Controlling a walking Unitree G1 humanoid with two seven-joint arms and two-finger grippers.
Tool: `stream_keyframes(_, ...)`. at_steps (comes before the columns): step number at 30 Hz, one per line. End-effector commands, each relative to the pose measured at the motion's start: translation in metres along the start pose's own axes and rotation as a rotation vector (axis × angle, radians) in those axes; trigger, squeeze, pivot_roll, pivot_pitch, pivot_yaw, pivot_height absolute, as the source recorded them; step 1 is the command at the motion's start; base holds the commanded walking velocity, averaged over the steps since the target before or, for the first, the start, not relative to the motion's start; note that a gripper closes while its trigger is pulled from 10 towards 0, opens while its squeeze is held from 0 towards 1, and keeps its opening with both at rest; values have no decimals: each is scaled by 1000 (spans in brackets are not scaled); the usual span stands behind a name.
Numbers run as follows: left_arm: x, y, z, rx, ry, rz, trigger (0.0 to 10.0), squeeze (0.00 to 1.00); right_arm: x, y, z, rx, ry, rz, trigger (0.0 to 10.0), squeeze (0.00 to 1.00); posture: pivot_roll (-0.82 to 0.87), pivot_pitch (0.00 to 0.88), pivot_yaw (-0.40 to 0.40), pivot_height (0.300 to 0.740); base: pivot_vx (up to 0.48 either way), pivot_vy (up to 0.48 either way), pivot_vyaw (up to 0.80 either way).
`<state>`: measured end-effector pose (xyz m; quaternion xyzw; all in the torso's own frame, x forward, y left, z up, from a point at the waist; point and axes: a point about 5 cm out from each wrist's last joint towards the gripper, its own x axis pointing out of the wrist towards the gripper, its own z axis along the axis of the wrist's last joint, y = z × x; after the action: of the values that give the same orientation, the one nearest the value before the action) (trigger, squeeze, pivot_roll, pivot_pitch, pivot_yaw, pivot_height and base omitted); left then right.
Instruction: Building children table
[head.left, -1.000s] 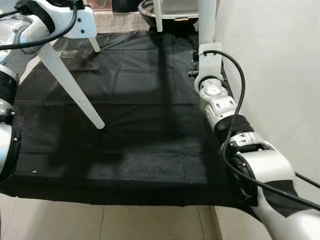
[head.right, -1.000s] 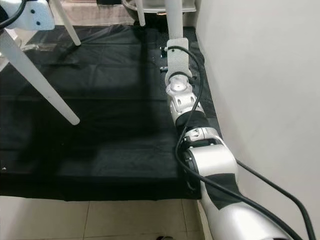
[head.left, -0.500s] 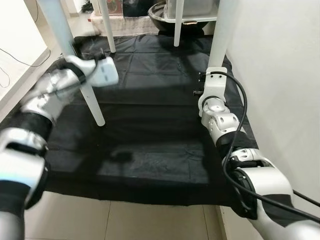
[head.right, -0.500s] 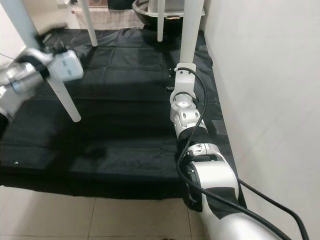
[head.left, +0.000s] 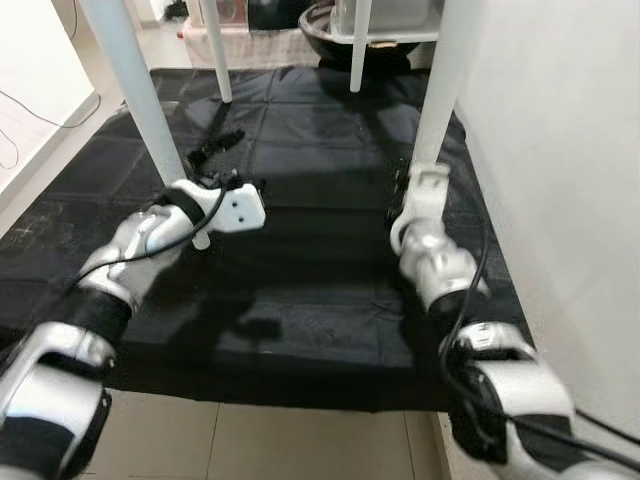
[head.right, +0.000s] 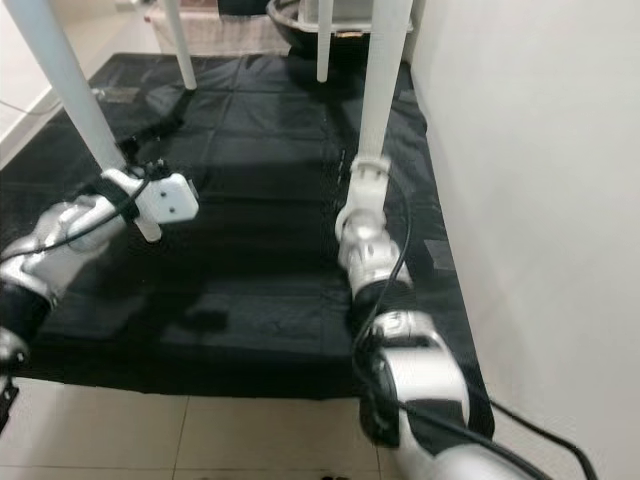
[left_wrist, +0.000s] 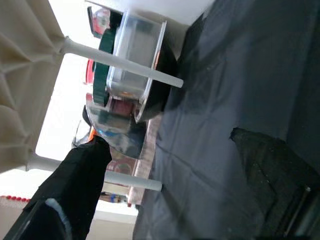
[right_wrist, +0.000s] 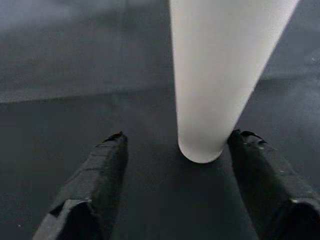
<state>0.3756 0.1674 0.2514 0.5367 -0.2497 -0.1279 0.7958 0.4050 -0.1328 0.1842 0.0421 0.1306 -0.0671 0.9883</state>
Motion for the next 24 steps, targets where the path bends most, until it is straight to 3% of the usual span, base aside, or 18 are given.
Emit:
stream_keyframes(1, -14, -22, 9, -109, 5, 20, 10000, 0, -7, 4, 9, 30, -84, 49, 10000, 1000, 97, 118, -6, 740, 0, 0, 0)
stream_keyframes(6, -18, -28, 12, -136, 7, 23, 10000, 0, -10, 4, 8, 24, -99, 67, 10000, 1000, 96, 116, -6, 740, 0, 0, 0)
stream_keyframes(7, -22, -33, 13, -156, 15, 25, 10000, 0, -14, 4, 8, 24, -127, 90, 10000, 0, 90, 110, -3, 740, 0, 0, 0)
stream_keyframes(8, -22, -33, 13, -156, 15, 25, 10000, 0, -14, 4, 8, 24, -127, 90, 10000, 0, 90, 110, -3, 740, 0, 0, 0)
stream_keyframes(10, -35, -50, 15, -267, 68, 24, 10000, 0, -33, 2, -2, -16, -206, 158, 10000, 0, 79, 95, -4, 740, 0, 0, 0)
stream_keyframes(13, -35, -50, 15, -267, 68, 24, 10000, 0, -33, 2, -2, -16, -206, 158, 10000, 0, 79, 95, -4, 740, 0, 0, 0)
stream_keyframes(15, -48, -63, 18, -401, 129, 42, 10000, 0, -57, -3, -20, -59, -279, 207, 10000, 0, 69, 82, -3, 740, 0, 0, 0)
stream_keyframes(17, -48, -63, 18, -401, 129, 42, 10000, 0, -57, -3, -20, -59, -279, 207, 10000, 0, 69, 82, -3, 740, 0, 0, 0)
stream_keyframes(19, -61, -74, 24, -571, 189, 71, 10000, 0, -79, -8, -42, -56, -298, 239, 10000, 0, 61, 65, 1, 740, 0, 0, 0)
stream_keyframes(20, -61, -74, 24, -571, 189, 71, 10000, 0, -79, -8, -42, -56, -298, 239, 10000, 0, 61, 65, 1, 740, 0, 0, 0)
stream_keyframes(21, -69, -82, 30, -665, 227, 80, 10000, 0, -89, -9, -53, -53, -289, 258, 10000, 0, 60, 58, 2, 740, 0, 0, 0)
stream_keyframes(22, -69, -82, 30, -665, 227, 80, 10000, 0, -89, -9, -53, -53, -289, 258, 10000, 0, 60, 58, 2, 740, 0, 0, 0)
stream_keyframes(24, -83, -96, 40, -800, 279, 62, 10000, 0, -102, -11, -70, -40, -240, 261, 10000, 0, 56, 48, 6, 740, 0, 0, 0)
